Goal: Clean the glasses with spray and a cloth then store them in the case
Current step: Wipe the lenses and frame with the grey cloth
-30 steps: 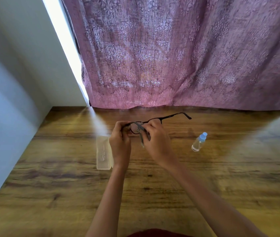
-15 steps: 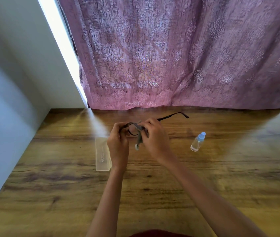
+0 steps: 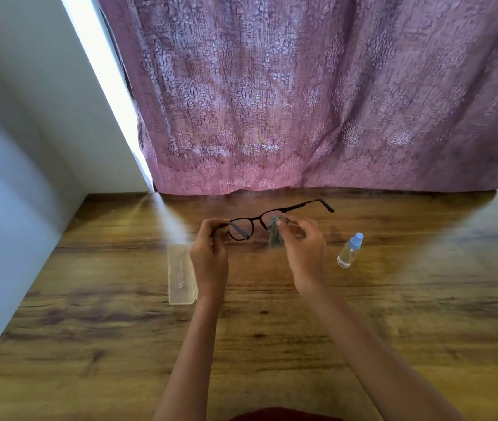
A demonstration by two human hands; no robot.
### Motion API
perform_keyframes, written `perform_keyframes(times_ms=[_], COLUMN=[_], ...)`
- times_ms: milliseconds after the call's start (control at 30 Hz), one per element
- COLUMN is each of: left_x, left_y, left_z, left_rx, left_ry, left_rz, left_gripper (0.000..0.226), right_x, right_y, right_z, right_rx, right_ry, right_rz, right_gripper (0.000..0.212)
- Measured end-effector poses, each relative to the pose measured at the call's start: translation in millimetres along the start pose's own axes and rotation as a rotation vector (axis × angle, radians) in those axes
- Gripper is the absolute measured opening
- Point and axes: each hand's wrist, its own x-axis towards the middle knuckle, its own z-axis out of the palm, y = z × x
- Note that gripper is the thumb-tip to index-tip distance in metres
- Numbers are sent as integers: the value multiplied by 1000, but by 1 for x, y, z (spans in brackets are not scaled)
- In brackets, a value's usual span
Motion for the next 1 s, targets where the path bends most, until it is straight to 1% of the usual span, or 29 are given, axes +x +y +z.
perform_keyframes(times_ms=[133, 200, 267, 367, 467, 500, 533, 600, 633, 700, 767, 833, 933, 1000], left_x=[-1, -1, -1, 0, 4, 7, 10, 20, 27, 40, 50, 56, 60, 60], left_y=[2, 1, -3, -10, -15, -15, -14, -11, -8, -3, -1, 0, 3, 6], left_z=[2, 1, -2, -9, -19, -22, -25, -28, -28, -29, -26, -22, -16, -14], left_rx=[-9, -7, 13, 40, 64, 55, 40, 3, -18, -13, 84, 141, 111, 94], left_ry=[-32, -52, -93, -159, -226, -256, -287, -340, -375, -507, -690, -833, -949, -962], left_rz=[17, 17, 10, -2, -88, -131, -168, -225, -261, -331, -351, -357, -307, -274], left_gripper=[36, 33, 35, 42, 52, 52, 47, 29, 24, 28, 33, 32, 19, 17], right_x=[4, 8, 12, 17, 19, 20, 20, 20, 19, 18, 17, 16, 16, 15], right_y=[-1, -1, -3, -3, -3, -2, -1, 1, 2, 4, 4, 4, 2, 1], right_z=[3, 3, 3, 2, 1, 0, 1, 1, 2, 3, 5, 6, 5, 4], right_rx=[97, 99, 104, 133, 135, 134, 134, 134, 137, 150, 164, 163, 141, 119], right_ry=[-3, -6, -14, -39, -75, -89, -102, -126, -140, -171, -195, -205, -213, -215], right_rz=[119, 103, 77, 55, 54, 59, 63, 65, 69, 81, 88, 90, 69, 23], right_gripper=[16, 9, 12, 13, 17, 18, 18, 17, 16, 12, 11, 11, 9, 9])
